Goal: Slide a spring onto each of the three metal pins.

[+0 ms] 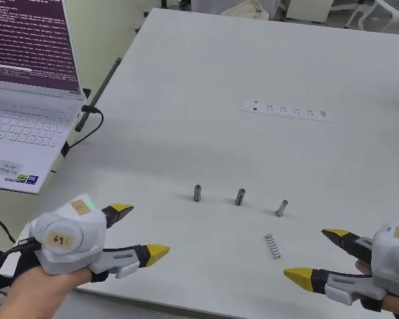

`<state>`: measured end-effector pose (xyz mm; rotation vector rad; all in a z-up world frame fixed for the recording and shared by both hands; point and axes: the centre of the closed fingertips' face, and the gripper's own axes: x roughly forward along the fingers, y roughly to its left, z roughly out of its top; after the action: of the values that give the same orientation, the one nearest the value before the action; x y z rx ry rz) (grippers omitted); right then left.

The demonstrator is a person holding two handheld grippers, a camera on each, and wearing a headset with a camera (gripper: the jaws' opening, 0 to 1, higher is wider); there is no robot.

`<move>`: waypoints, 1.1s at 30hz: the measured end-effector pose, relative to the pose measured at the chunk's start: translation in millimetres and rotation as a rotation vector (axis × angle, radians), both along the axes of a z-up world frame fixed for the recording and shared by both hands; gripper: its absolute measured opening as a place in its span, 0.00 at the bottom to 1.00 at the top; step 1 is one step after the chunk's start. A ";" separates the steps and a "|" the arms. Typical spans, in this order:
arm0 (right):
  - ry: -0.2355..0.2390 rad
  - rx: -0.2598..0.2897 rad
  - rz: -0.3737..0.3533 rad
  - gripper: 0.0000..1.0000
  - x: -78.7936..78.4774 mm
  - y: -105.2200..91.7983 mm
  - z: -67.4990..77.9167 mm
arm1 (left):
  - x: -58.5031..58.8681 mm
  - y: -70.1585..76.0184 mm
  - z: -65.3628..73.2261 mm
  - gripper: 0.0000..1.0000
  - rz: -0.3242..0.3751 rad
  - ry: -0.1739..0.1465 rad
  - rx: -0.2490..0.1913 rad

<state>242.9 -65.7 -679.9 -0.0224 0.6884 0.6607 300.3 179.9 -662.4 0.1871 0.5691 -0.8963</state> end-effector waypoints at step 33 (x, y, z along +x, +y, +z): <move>-0.007 -0.013 -0.029 0.72 -10.4 -4.5 5.5 | 4.8 -122.5 1.6 0.58 -0.428 -0.065 0.072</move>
<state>232.5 -70.2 -674.5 -0.0271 0.6855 0.6284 305.1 57.4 -660.7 0.4126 0.5090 -1.2799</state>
